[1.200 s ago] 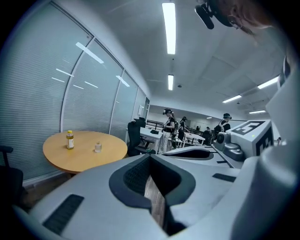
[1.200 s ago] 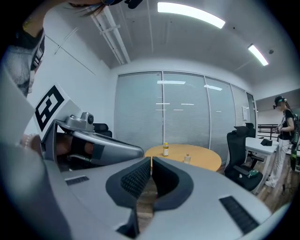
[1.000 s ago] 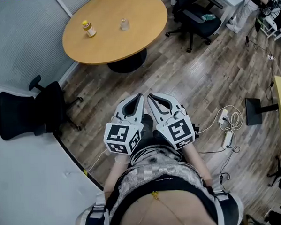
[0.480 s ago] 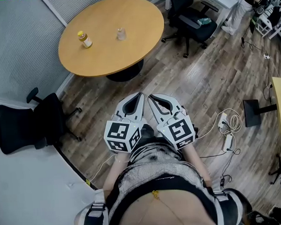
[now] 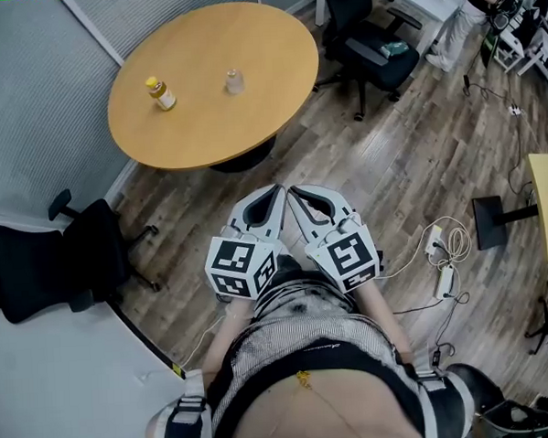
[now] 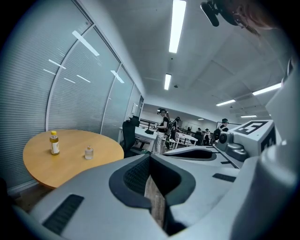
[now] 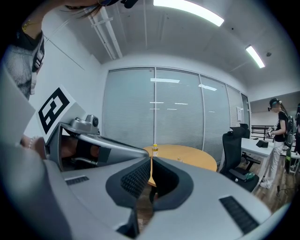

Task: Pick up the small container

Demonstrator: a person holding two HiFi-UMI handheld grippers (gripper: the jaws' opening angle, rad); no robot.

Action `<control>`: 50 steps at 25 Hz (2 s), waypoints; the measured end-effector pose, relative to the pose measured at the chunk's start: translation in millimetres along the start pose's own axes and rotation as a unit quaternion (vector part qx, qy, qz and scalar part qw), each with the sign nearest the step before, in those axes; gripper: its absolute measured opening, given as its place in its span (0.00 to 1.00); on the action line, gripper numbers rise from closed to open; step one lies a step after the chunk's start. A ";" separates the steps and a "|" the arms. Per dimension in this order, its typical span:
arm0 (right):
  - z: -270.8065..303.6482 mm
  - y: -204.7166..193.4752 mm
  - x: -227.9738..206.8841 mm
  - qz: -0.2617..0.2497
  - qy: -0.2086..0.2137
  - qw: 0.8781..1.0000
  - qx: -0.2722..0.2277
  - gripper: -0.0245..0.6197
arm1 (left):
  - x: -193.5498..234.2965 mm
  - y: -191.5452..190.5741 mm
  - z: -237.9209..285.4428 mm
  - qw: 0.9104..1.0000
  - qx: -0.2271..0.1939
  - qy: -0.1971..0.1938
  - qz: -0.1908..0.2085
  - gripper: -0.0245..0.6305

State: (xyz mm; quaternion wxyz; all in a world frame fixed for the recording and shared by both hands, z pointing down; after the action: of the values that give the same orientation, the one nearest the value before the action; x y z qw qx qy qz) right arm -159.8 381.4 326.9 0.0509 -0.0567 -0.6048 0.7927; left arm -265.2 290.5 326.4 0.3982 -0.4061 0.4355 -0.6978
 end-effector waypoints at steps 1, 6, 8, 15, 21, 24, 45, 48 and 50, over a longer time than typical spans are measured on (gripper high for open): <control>2.3 0.3 -2.1 0.000 -0.002 1.000 0.001 0.08 | 2.1 0.3 2.4 1.000 0.001 -0.001 -0.001 0.07; 11.9 0.2 -4.3 0.012 -0.015 1.000 -0.001 0.08 | 14.4 -2.6 5.8 1.000 0.012 -0.008 -0.006 0.07; 17.1 0.6 -5.6 0.017 -0.017 1.000 -0.001 0.08 | 20.3 -3.5 7.5 1.000 0.015 -0.011 -0.009 0.07; 38.5 2.2 -5.1 0.018 -0.026 1.000 0.004 0.08 | 39.6 -1.9 12.6 1.000 0.015 -0.023 -0.012 0.07; 57.7 2.1 0.9 0.023 -0.033 0.999 0.007 0.08 | 59.2 2.1 10.6 0.999 0.010 -0.029 -0.012 0.07; 68.2 4.6 3.9 0.024 -0.038 0.999 0.007 0.08 | 71.2 5.9 9.7 0.999 0.010 -0.031 -0.010 0.07; 123.5 26.2 -74.1 0.017 -0.008 1.000 0.001 0.08 | 102.8 36.4 76.3 1.000 0.005 0.004 -0.029 0.07; 133.5 32.8 -92.8 0.015 0.000 1.000 0.000 0.08 | 107.9 45.5 93.8 0.999 0.004 0.009 -0.031 0.07; 138.0 35.1 -104.8 0.016 0.005 1.000 0.000 0.08 | 109.9 50.6 103.7 0.999 0.002 0.014 -0.032 0.07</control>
State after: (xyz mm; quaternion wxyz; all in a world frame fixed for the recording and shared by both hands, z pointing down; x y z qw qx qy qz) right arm -77.6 224.9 332.2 0.0410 -0.0707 -0.6032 0.7934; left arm -199.1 145.7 333.7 0.3706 -0.4095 0.4264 -0.7164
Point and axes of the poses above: the fingertips, and each gripper's own axes: z forward along the fingers, x to its left, y out of its top, the point moved 10 cm from there along -z, backward along the fingers, and after that the axes turned 4 degrees about y, right-handed, at the moved point
